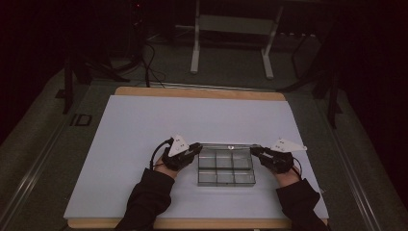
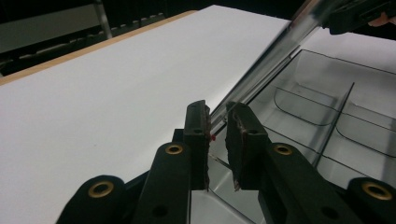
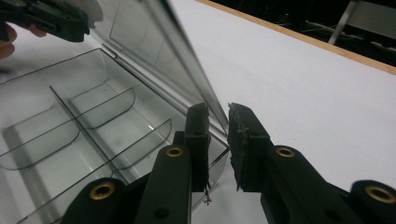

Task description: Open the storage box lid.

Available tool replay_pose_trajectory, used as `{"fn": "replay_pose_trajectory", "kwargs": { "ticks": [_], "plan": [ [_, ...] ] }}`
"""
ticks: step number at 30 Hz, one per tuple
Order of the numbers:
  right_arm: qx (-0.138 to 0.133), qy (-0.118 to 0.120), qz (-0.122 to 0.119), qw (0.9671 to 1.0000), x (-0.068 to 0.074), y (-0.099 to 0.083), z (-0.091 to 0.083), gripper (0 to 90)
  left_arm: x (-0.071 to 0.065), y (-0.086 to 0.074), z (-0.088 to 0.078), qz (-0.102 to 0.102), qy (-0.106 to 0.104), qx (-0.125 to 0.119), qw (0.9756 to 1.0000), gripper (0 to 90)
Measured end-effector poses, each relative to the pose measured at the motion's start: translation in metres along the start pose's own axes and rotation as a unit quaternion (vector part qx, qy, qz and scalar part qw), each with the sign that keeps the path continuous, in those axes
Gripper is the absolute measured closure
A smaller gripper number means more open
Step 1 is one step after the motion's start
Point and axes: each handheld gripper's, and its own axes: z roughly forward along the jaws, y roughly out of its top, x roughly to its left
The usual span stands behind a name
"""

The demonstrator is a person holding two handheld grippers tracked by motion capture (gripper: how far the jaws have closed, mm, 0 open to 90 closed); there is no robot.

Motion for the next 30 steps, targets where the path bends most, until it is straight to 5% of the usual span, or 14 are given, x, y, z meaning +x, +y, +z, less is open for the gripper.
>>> {"fn": "replay_pose_trajectory", "kwargs": {
  "ticks": [30],
  "plan": [
    [0.005,-0.051,0.042,0.9978,-0.004,0.009,0.023,77.1,0.008,0.001,0.014,-0.041,0.020,0.001,0.9989,81.4]
  ]
}}
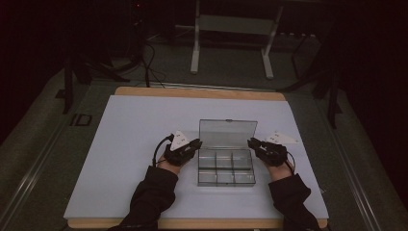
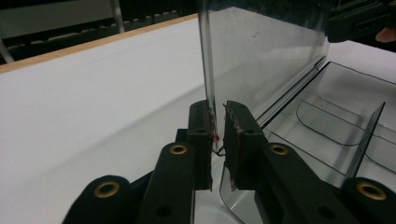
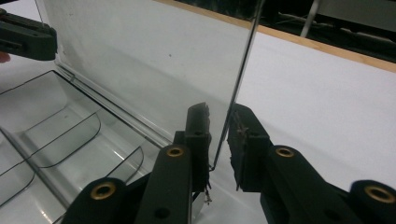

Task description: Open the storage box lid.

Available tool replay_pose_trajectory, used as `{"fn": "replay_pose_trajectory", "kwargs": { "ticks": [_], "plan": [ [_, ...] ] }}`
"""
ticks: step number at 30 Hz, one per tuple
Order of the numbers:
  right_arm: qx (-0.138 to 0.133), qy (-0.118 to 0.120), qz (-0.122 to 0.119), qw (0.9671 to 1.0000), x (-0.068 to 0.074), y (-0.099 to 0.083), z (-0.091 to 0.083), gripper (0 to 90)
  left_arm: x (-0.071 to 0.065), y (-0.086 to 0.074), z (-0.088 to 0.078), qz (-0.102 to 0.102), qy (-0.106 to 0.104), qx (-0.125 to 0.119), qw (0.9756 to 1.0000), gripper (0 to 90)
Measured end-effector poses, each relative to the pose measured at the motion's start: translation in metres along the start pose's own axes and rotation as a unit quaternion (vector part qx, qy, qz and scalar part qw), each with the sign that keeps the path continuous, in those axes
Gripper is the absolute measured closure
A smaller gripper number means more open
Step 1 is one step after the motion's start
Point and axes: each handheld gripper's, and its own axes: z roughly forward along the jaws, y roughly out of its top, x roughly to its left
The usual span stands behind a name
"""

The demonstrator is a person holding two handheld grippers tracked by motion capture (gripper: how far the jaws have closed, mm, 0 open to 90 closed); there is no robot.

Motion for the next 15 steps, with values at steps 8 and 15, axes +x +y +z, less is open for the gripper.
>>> {"fn": "replay_pose_trajectory", "kwargs": {
  "ticks": [8,15],
  "plan": [
    [0.010,-0.009,0.006,0.9999,0.001,0.000,0.009,72.5,-0.002,0.002,0.005,-0.007,0.010,0.010,0.9999,75.3],
    [0.019,-0.004,0.016,0.9997,-0.002,-0.002,0.015,69.4,-0.001,0.000,0.011,-0.020,0.017,0.017,0.9995,72.3]
  ]
}}
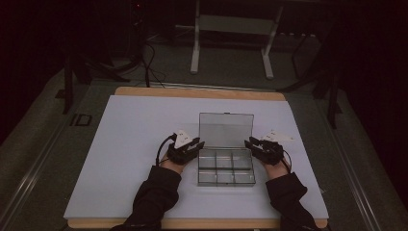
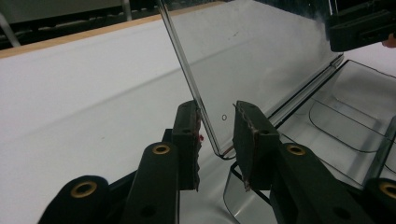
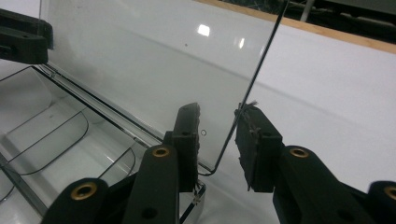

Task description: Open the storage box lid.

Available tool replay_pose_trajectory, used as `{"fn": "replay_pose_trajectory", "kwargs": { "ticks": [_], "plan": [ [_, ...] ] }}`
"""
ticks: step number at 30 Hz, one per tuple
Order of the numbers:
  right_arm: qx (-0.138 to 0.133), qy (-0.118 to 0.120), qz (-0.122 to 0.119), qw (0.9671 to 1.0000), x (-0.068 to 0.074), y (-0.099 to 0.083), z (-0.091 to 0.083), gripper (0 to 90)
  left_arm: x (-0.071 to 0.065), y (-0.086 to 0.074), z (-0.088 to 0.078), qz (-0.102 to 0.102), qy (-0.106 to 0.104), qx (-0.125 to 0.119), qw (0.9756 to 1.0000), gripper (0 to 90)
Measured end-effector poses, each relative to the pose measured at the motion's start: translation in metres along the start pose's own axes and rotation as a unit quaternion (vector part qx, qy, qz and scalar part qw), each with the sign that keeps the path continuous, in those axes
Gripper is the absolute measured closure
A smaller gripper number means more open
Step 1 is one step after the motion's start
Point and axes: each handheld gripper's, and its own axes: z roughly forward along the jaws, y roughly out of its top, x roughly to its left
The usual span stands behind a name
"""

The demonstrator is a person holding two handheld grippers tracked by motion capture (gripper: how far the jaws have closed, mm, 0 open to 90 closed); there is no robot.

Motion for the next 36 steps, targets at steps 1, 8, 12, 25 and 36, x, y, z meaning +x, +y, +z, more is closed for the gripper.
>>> {"fn": "replay_pose_trajectory", "kwargs": {
  "ticks": [1,8,12,25,36],
  "plan": [
    [0.000,0.002,0.002,1.0000,-0.001,0.000,0.000,69.3,0.000,0.000,0.001,-0.002,0.000,0.000,1.0000,72.5],
    [0.006,0.002,0.008,0.9999,-0.001,0.000,0.002,66.5,0.001,0.001,0.003,-0.024,-0.003,0.007,0.9997,71.2],
    [0.010,0.005,0.017,0.9998,-0.001,-0.001,0.003,65.5,0.001,0.003,0.005,-0.029,-0.002,0.011,0.9995,69.7],
    [0.021,0.014,0.043,0.9987,-0.004,-0.002,0.005,63.8,0.002,0.007,0.010,-0.059,-0.003,0.028,0.9978,63.6],
    [0.025,0.013,0.051,0.9983,-0.004,-0.001,0.006,63.6,-0.001,0.009,0.011,-0.059,0.008,0.033,0.9977,61.6]
  ]
}}
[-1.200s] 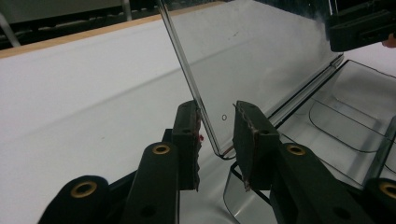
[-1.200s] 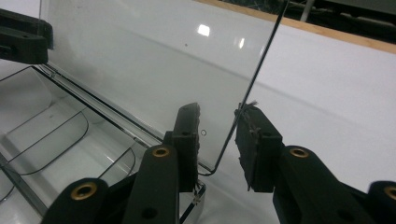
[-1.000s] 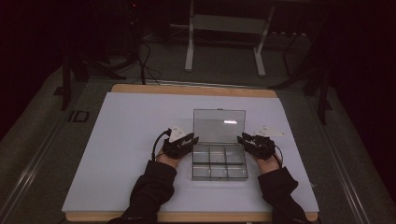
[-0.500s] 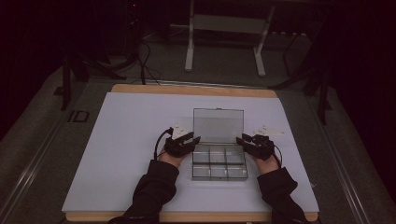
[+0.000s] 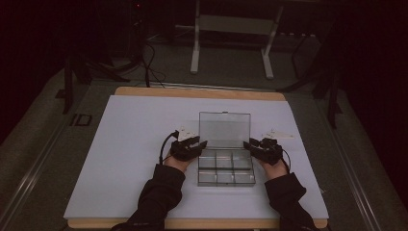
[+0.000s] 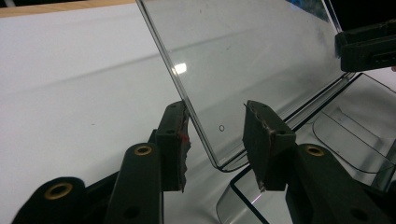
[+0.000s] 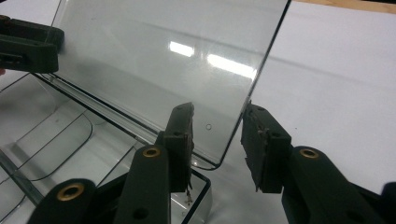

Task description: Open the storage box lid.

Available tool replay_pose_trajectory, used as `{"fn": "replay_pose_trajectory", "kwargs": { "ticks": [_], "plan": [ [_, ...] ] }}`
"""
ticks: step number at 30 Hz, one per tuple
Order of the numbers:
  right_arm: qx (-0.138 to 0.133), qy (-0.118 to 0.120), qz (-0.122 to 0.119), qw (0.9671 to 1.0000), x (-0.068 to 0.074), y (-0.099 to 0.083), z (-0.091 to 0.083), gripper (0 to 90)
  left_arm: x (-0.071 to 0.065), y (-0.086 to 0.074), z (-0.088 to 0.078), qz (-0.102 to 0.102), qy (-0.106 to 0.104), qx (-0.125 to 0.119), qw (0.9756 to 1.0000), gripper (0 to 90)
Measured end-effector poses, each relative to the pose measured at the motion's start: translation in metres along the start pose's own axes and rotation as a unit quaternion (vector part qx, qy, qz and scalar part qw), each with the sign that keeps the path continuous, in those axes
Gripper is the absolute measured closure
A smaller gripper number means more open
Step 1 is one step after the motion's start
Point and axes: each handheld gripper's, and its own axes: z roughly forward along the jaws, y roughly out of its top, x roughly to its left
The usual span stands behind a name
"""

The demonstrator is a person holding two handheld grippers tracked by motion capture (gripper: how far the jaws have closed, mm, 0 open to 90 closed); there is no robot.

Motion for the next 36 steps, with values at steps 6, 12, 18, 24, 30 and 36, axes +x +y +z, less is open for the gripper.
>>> {"fn": "replay_pose_trajectory", "kwargs": {
  "ticks": [6,12,18,24,30,36],
  "plan": [
    [-0.005,0.000,0.020,0.9998,-0.002,-0.002,0.001,62.7,0.002,0.000,0.003,-0.014,-0.004,0.003,0.9999,58.2],
    [-0.002,0.000,0.018,0.9998,-0.002,-0.002,0.002,63.3,0.002,-0.001,0.004,-0.023,0.004,0.004,0.9997,53.9],
    [0.008,-0.006,0.008,0.9999,0.001,-0.001,0.006,63.2,0.001,0.000,0.006,-0.012,-0.004,0.004,0.9999,55.9],
    [0.013,-0.003,0.000,0.9999,0.002,0.003,0.006,58.8,0.004,0.004,0.003,-0.010,-0.009,0.005,0.9999,47.6],
    [0.014,0.000,-0.023,0.9996,0.005,0.013,0.001,50.5,0.000,0.015,-0.007,0.002,-0.004,0.007,1.0000,29.1],
    [0.026,0.008,-0.037,0.9990,0.007,0.019,-0.002,30.9,-0.004,0.017,-0.010,0.006,-0.024,0.021,0.9995,14.8]
  ]
}}
